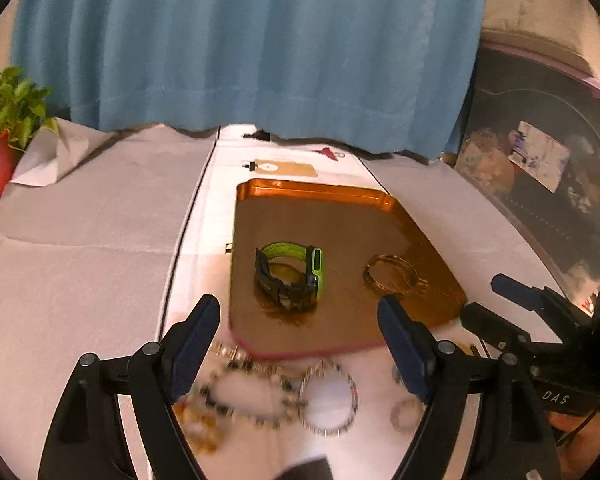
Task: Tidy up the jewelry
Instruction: 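Open the left gripper over the tray while the right gripper releases the bangle inside, then grasp the pearl-bead bracelet with the left gripper while the right gripper grasps the teal-bead bracelet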
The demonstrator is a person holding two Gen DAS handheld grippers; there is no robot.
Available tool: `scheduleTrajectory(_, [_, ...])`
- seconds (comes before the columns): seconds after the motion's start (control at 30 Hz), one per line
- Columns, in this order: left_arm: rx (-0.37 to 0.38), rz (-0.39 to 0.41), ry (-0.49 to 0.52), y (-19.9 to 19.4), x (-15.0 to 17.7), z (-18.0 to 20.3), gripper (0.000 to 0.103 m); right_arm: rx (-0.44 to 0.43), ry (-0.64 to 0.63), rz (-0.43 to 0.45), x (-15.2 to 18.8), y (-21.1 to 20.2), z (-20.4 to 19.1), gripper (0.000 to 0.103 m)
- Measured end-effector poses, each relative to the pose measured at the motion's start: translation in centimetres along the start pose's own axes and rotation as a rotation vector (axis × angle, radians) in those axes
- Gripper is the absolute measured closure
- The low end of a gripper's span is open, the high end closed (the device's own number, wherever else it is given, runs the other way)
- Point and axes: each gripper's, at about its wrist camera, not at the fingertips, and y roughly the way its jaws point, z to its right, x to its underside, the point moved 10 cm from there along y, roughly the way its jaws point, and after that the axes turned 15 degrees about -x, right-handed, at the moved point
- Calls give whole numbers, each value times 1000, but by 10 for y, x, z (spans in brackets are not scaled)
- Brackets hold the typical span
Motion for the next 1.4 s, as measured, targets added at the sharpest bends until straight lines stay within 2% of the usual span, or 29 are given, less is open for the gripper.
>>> scheduleTrajectory(0.13, [9, 16, -2, -27, 31, -5, 25, -27, 1, -1, 18, -29, -15, 17])
scheduleTrajectory(0.23, [46, -18, 24, -32, 65, 0, 27, -42, 24, -37, 47, -47, -20, 16])
scheduleTrajectory(0.27, [66, -43, 47, -30, 76, 6, 30, -54, 31, -50, 55, -48, -21, 16])
scheduleTrajectory(0.37, [85, -89, 115, -21, 89, 22, 46, -81, 57, -88, 76, -53, -21, 18])
scheduleTrajectory(0.43, [97, -91, 136, -18, 90, 30, 49, -116, 56, -85, 78, -51, -24, 24])
scheduleTrajectory(0.53, [132, -129, 130, -9, 94, 36, 60, -133, 34, -86, 76, -43, -24, 36])
scheduleTrajectory(0.6, [130, -148, 130, -2, 96, 38, 64, -152, 23, -92, 73, -33, -25, 51])
scheduleTrajectory(0.73, [135, -166, 124, 7, 93, 37, 64, -163, -2, -112, 64, -10, -24, 58])
scheduleTrajectory(0.83, [125, -173, 114, 12, 88, 35, 64, -157, 22, -130, 59, 6, -15, 68])
scheduleTrajectory(0.97, [83, -166, 129, 23, 81, 34, 66, -138, 56, -176, 58, 24, -2, 89])
scheduleTrajectory(1.0, [63, -161, 145, 26, 80, 34, 73, -139, 57, -190, 60, 28, -2, 89])
scheduleTrajectory(1.03, [11, -147, 170, 30, 78, 32, 80, -136, 52, -211, 61, 32, -2, 89])
scheduleTrajectory(1.07, [-17, -136, 180, 33, 77, 29, 91, -139, 43, -238, 64, 37, -4, 89])
scheduleTrajectory(1.23, [-25, -128, 177, 39, 75, 29, 99, -80, -85, -274, 65, 44, -13, 90])
scheduleTrajectory(1.3, [-12, -140, 167, 37, 77, 29, 102, -47, -121, -284, 65, 45, -13, 98])
scheduleTrajectory(1.33, [0, -148, 153, 36, 77, 28, 102, -34, -126, -284, 65, 45, -13, 98])
scheduleTrajectory(1.4, [54, -180, 96, 31, 79, 26, 102, -77, -97, -280, 64, 44, -15, 98])
